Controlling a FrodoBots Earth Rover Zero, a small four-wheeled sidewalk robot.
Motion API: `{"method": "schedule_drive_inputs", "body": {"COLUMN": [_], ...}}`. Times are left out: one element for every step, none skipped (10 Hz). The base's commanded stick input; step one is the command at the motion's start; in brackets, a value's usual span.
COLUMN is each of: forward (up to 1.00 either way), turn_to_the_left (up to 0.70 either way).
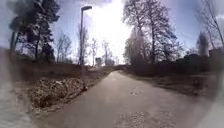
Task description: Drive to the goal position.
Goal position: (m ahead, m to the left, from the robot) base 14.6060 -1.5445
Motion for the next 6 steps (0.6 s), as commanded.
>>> {"method": "schedule_drive_inputs", "body": {"forward": [1.00,1.00,1.00,1.00,1.00,1.00], "turn_to_the_left": [0.00,0.00,0.00,0.00,0.00,0.00]}}
